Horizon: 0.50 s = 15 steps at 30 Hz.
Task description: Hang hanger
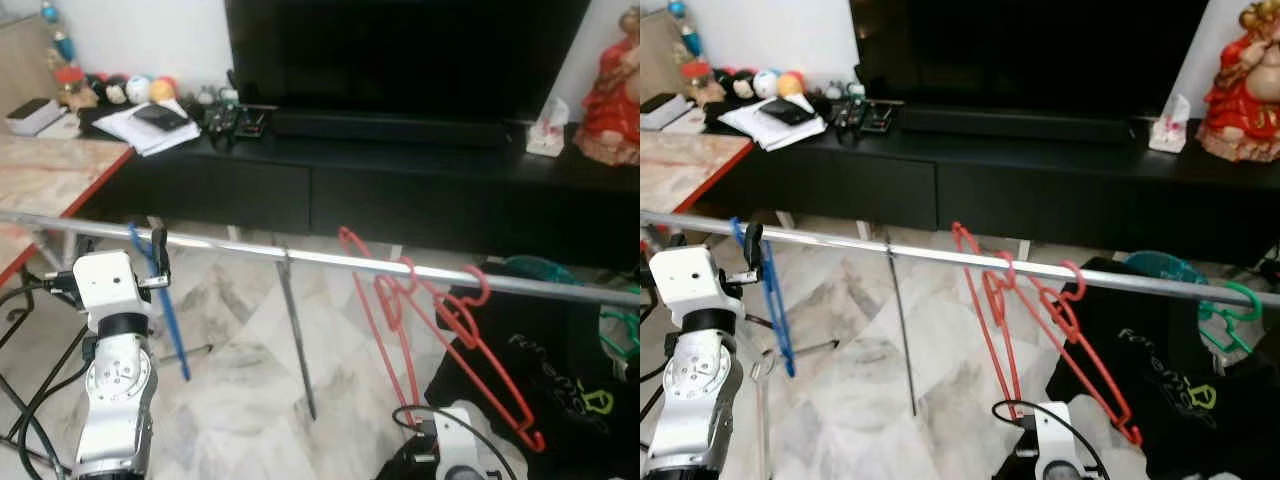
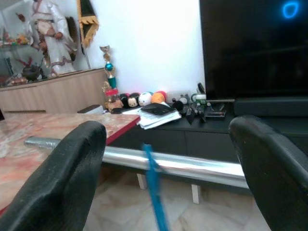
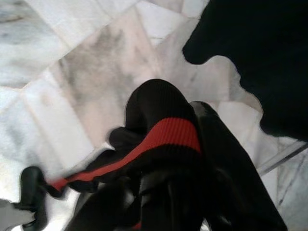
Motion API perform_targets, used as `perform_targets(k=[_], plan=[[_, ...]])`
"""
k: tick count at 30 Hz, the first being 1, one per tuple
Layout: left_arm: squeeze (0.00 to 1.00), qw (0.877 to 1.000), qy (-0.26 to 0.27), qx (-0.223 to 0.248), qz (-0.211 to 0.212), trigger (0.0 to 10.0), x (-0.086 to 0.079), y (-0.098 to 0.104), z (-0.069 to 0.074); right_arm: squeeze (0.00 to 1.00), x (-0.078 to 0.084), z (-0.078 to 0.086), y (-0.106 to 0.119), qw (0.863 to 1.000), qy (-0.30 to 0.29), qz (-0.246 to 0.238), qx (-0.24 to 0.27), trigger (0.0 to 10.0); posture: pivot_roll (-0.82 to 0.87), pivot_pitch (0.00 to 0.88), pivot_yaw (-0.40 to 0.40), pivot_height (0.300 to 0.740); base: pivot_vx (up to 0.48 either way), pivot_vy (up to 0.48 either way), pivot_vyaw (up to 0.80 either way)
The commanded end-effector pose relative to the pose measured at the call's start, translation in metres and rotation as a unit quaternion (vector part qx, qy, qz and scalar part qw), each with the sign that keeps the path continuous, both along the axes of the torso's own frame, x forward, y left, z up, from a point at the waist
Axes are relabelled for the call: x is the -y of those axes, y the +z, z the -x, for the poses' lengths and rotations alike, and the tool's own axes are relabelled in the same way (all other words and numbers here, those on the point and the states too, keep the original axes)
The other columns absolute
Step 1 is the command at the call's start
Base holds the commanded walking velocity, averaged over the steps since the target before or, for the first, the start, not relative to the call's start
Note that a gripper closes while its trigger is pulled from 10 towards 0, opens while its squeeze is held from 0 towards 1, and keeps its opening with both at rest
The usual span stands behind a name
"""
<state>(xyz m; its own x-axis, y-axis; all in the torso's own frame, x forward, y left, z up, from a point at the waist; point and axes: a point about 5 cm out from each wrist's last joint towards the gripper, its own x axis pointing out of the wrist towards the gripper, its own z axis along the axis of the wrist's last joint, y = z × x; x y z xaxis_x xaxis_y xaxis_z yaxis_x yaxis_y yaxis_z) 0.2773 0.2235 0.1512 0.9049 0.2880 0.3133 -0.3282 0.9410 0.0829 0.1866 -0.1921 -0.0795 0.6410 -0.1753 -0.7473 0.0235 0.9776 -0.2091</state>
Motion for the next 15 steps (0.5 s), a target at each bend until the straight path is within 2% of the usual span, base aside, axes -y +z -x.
perform_targets(k=[1, 6, 10, 15], plan=[[0.00, 1.000, 0.009, -0.002, -0.013, 10.0, -0.004, 0.002, 0.000, 0.00, 0.001, -0.001, 0.001, 1.000, 0.000, 0.002, 0.002, 10.0, -0.04, 0.031, 0.004, 0.740, 0.255, 0.000, 0.00], [0.00, 0.999, 0.032, -0.021, -0.027, 10.0, -0.009, -0.004, 0.002, 0.00, 0.000, 0.000, 0.000, 1.000, 0.000, 0.000, -0.001, 10.0, -0.04, 0.039, 0.005, 0.740, 0.000, 0.000, 0.00], [0.00, 0.996, 0.061, -0.045, -0.036, 10.0, -0.015, -0.013, 0.010, 0.00, 0.001, 0.003, -0.002, 1.000, 0.007, 0.006, -0.009, 10.0, -0.04, 0.035, 0.002, 0.740, 0.000, 0.000, 0.00], [0.00, 0.994, 0.082, -0.053, -0.038, 10.0, -0.018, -0.016, 0.018, 0.00, 0.001, 0.004, -0.002, 1.000, 0.011, 0.007, -0.012, 10.0, -0.04, 0.025, 0.002, 0.740, 0.000, 0.000, 0.00]])
